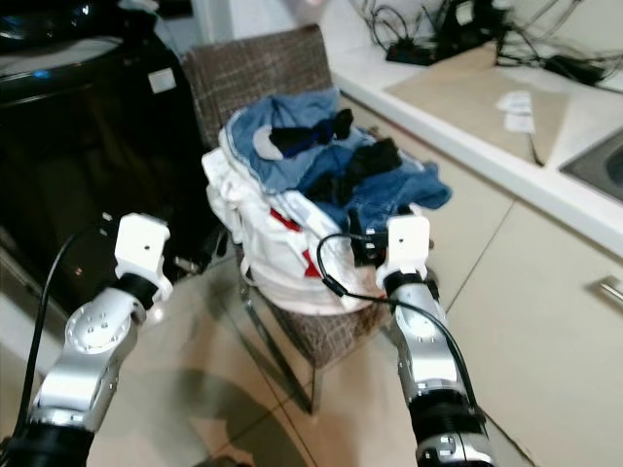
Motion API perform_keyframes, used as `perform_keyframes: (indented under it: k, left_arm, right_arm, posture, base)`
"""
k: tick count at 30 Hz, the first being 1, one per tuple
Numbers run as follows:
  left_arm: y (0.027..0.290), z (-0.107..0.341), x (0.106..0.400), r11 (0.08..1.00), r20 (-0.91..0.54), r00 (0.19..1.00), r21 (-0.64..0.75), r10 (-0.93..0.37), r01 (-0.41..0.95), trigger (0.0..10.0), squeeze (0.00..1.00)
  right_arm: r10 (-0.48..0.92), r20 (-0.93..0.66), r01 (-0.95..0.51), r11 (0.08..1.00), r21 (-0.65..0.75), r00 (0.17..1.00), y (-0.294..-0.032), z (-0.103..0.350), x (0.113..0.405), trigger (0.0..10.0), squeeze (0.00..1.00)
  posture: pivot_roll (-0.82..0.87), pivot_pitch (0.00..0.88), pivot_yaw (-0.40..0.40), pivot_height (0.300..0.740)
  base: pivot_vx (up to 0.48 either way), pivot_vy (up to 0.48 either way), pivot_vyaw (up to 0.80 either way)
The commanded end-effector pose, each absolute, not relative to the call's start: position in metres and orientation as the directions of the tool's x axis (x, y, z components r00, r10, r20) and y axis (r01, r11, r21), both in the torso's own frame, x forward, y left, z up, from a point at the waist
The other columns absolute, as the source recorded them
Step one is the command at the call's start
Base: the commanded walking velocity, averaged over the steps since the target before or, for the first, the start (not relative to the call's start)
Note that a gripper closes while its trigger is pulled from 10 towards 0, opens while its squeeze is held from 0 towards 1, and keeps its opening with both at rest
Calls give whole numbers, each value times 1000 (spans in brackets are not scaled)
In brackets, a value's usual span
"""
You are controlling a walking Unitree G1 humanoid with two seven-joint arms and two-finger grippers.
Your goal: Clothes washing
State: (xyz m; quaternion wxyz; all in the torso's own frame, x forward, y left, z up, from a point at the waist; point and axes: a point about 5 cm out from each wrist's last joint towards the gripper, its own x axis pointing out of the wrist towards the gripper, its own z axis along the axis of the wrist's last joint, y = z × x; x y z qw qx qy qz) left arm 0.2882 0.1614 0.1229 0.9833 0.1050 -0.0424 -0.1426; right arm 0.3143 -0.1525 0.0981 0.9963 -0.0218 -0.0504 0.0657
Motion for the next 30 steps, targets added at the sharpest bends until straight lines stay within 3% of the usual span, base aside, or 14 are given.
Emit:
perform_keyframes:
  k: [1,11,15,26,30]
  left_arm:
    - [159,125,293,936,61,956,229,-286,266,10000,0]
    - [163,119,289,944,49,967,232,-250,232,10000,0]
    - [170,114,283,966,55,971,132,-232,223,10000,0]
    - [176,120,284,976,87,979,135,-185,173,10000,0]
    - [180,120,287,968,76,982,198,-172,155,10000,0]
  right_arm:
    - [134,114,-129,991,-45,984,-152,103,319,10000,0]
    - [124,112,-118,991,-64,986,-155,101,319,10000,0]
    - [174,127,-168,984,-60,977,-151,102,315,10000,0]
    - [235,135,-229,972,-58,963,-138,108,324,10000,0]
    - [238,137,-231,971,-61,962,-139,109,324,10000,0]
  posture:
    - [-97,0,18,740]
    - [-88,0,8,740]
    - [-80,0,0,740]
    - [-64,0,-4,740]
    - [-64,0,-4,740]
  base:
    - [0,0,-663]
    - [0,0,-741]
    - [94,0,0]
    - [395,135,0]
    - [151,187,0]
